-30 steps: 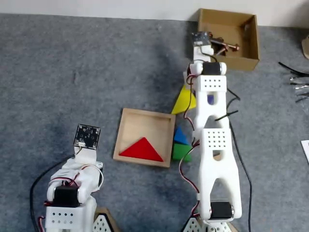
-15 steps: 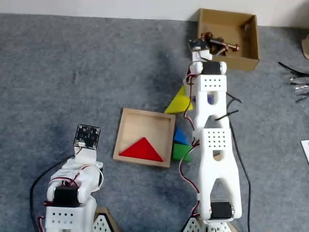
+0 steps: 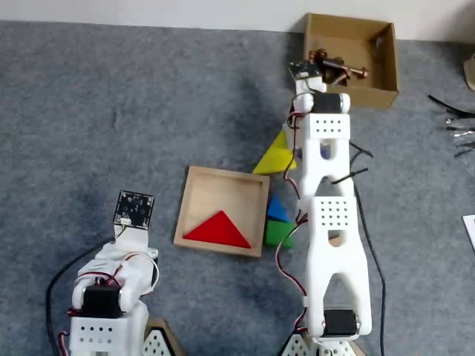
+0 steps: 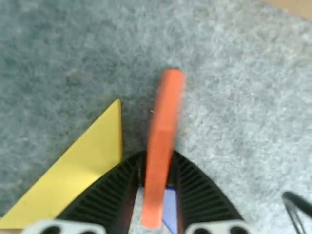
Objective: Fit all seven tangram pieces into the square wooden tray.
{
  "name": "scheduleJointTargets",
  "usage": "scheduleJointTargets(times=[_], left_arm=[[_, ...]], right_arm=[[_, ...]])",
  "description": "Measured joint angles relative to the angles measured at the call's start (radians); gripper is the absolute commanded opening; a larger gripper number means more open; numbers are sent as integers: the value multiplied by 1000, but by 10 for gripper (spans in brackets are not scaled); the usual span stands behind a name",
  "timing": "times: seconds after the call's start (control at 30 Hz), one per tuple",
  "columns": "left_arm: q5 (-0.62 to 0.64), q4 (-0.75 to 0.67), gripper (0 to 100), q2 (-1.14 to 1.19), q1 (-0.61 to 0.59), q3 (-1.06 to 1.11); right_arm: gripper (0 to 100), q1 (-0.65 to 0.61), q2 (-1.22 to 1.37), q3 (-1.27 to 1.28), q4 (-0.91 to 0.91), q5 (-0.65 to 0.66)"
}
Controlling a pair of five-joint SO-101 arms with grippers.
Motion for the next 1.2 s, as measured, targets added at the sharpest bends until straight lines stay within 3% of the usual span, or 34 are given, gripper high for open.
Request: scheduleJointTargets(times=[0.5, 0.83, 1.2], left_arm=[[0, 0, 5, 0, 0, 0], [0, 0, 5, 0, 0, 0], [0, 0, 5, 0, 0, 0]], right_arm=[[24, 25, -3, 2, 5, 0], [5, 48, -170, 8, 14, 0], [5, 46, -502, 385, 14, -69]])
